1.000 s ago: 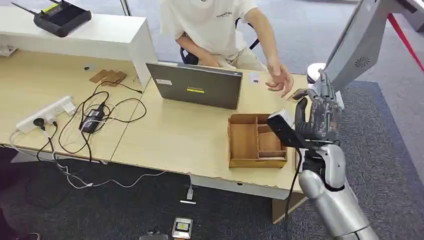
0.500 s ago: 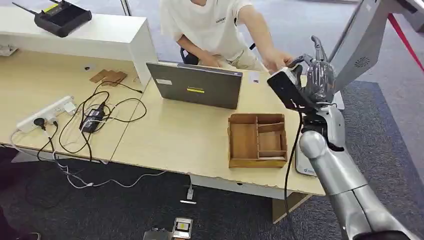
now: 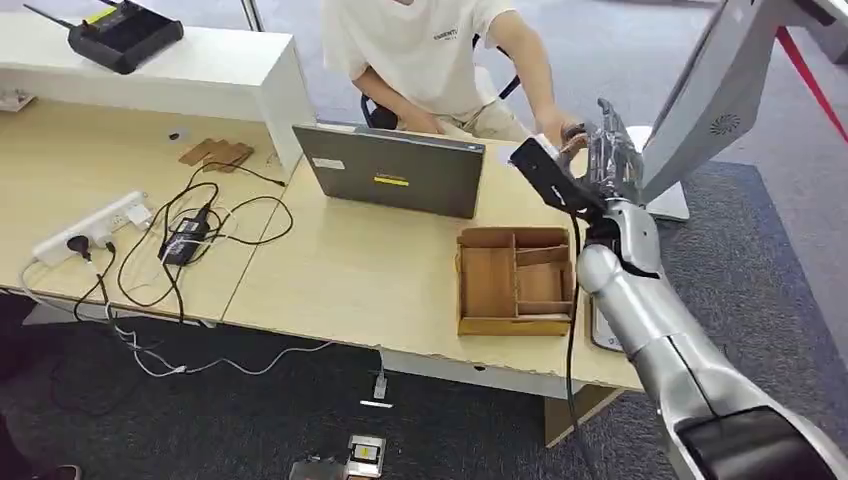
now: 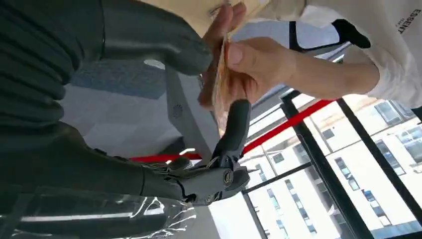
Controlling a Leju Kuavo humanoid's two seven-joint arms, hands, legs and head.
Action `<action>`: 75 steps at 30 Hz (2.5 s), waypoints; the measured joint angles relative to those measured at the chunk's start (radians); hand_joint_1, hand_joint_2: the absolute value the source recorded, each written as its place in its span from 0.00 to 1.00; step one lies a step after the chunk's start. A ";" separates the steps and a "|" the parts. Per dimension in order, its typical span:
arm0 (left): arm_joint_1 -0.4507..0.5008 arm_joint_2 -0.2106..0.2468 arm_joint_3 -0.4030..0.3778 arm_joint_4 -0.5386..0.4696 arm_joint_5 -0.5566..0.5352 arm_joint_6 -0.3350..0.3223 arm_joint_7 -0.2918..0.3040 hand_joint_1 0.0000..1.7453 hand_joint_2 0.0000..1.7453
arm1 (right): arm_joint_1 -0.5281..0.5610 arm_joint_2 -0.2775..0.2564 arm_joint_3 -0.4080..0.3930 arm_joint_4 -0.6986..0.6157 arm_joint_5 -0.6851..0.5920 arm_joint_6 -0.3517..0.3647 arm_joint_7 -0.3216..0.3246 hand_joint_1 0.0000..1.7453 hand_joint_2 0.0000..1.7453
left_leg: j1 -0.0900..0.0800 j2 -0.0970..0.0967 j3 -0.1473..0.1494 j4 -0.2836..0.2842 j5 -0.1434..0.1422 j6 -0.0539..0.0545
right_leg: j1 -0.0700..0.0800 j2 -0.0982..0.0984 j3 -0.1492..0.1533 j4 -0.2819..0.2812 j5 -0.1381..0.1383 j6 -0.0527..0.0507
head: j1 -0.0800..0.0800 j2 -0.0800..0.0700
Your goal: Pass the card to the sensor for recognition and then transmit it.
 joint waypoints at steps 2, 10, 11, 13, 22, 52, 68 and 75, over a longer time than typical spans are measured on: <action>0.000 0.000 0.000 0.000 0.000 0.000 -0.004 0.00 0.00 | -0.003 0.007 0.003 0.028 0.002 -0.013 0.000 0.00 1.00 | 0.000 0.000 0.000 0.000 0.000 0.000 | 0.000 0.000 0.000 0.000 0.000 0.000 | 0.000 0.000; 0.001 0.000 0.000 0.000 0.001 0.000 -0.005 0.00 0.00 | -0.004 0.010 0.005 0.040 0.006 -0.027 -0.001 0.00 1.00 | 0.000 0.000 0.000 0.000 0.000 0.000 | 0.000 0.000 0.000 0.000 0.000 0.000 | 0.000 0.000; 0.001 0.000 0.000 0.000 0.001 0.000 -0.005 0.00 0.00 | -0.004 0.010 0.005 0.041 0.006 -0.028 -0.001 0.00 1.00 | 0.000 0.000 0.000 0.000 0.000 0.000 | 0.000 0.000 0.000 0.000 0.000 0.000 | 0.000 0.000; 0.001 0.000 0.001 0.000 0.002 0.000 -0.005 0.00 0.00 | -0.011 0.015 0.007 0.060 0.008 -0.048 -0.006 0.00 1.00 | 0.000 0.000 0.000 0.000 0.000 0.000 | 0.000 0.000 0.000 0.000 0.000 0.000 | 0.000 0.000; 0.023 0.000 0.014 0.003 0.047 0.033 -0.005 0.00 0.00 | -0.058 -0.053 0.011 -0.038 0.268 -0.252 0.014 0.00 1.00 | 0.000 0.001 0.001 0.001 0.000 0.000 | 0.000 0.000 0.000 0.000 0.000 0.000 | 0.000 0.000; 0.089 0.046 0.024 -0.005 0.297 0.191 0.062 0.00 0.00 | 0.336 -0.522 -0.591 -0.370 0.489 -0.252 0.069 0.00 1.00 | -0.001 -0.002 0.001 0.002 -0.001 0.001 | -0.001 -0.001 0.001 -0.002 0.001 0.001 | 0.000 0.000; 0.102 0.040 0.061 -0.008 0.263 0.197 0.046 0.00 0.00 | 0.544 -0.401 -1.265 -0.277 0.595 -0.252 -0.224 0.00 1.00 | -0.001 0.000 0.001 0.000 -0.001 0.001 | -0.001 0.000 0.001 -0.002 0.000 0.001 | 0.000 0.000; 0.108 0.037 0.086 -0.008 0.272 0.197 0.031 0.00 0.00 | 0.617 -0.323 -1.421 -0.198 0.572 -0.252 -0.148 0.00 1.00 | -0.001 0.001 0.001 0.000 -0.001 0.001 | -0.001 0.000 0.001 -0.002 0.000 0.001 | 0.000 0.000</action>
